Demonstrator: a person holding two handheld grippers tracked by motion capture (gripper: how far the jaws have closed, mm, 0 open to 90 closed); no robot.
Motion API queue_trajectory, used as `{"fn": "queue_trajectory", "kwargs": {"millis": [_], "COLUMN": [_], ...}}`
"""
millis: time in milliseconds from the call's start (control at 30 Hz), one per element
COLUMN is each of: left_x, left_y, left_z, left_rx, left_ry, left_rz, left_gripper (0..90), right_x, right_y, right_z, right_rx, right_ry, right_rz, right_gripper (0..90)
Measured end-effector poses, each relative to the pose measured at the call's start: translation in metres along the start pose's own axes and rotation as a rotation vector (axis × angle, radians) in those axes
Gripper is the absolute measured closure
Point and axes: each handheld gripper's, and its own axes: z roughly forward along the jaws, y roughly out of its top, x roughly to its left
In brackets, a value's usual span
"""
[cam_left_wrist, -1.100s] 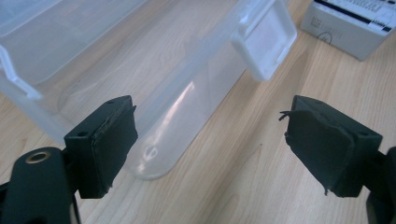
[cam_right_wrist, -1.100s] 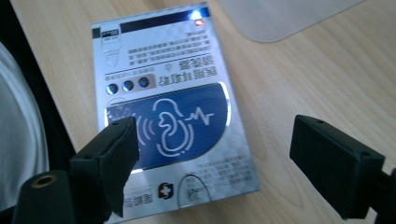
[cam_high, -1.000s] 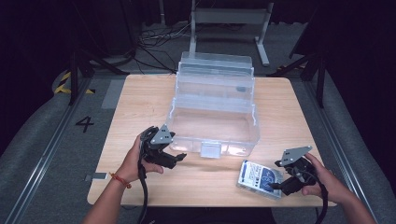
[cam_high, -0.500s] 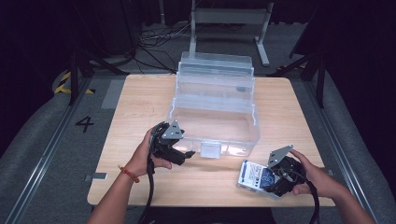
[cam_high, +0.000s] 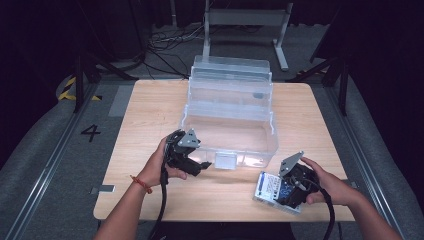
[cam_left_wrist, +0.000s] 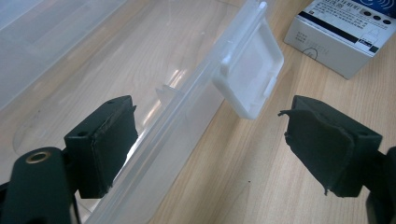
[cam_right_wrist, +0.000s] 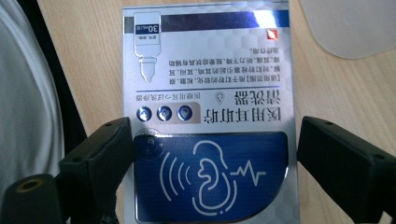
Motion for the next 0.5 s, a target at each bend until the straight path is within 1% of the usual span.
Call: {"fn": "queue_trajectory", "kwargs": {"millis": [33, 67, 100, 167, 200, 233, 267, 300, 467, 500], "left_x": [0.0, 0.0, 0.0, 0.0, 0.0, 0.0, 0.0, 0.0, 0.0, 0.001], "left_y": [0.0, 0.0, 0.0, 0.0, 0.001, 0.001, 0.001, 0.002, 0.002, 0.003], "left_z": [0.001, 0.001, 0.002, 0.004, 0.005, 0.005, 0.006, 0.007, 0.01, 0.012], "left_rx": [-0.001, 0.0, 0.002, 0.007, 0.005, 0.005, 0.012, 0.013, 0.025, 0.039], "left_ry": [0.002, 0.0, -0.006, -0.009, -0.009, -0.009, -0.009, -0.014, -0.006, -0.004], "left_rz": [0.003, -0.008, -0.007, -0.007, -0.003, -0.003, 0.001, 0.001, 0.009, 0.023], "left_gripper": [16.6, 16.6, 16.8, 16.8, 16.8, 16.7, 16.7, 17.2, 17.7, 18.8], "right_x": [0.0, 0.0, 0.002, 0.004, 0.005, 0.005, 0.006, 0.008, 0.008, 0.008], "right_y": [0.001, 0.003, 0.006, 0.008, 0.009, 0.009, 0.009, 0.011, 0.009, 0.009], "right_z": [0.001, 0.002, 0.004, 0.007, 0.009, 0.009, 0.011, 0.015, 0.019, 0.02], "right_rx": [0.005, 0.011, 0.016, 0.033, 0.044, 0.044, 0.056, 0.081, 0.08, 0.08], "right_ry": [0.012, 0.025, 0.019, 0.013, 0.021, 0.021, 0.028, 0.023, 0.02, 0.017], "right_rz": [0.001, -0.002, -0.008, -0.011, -0.021, -0.021, -0.019, -0.042, -0.051, -0.049], "right_gripper": [10.1, 8.7, 5.3, 4.6, 4.6, 4.6, 3.8, 3.4, 3.2, 3.1]}}
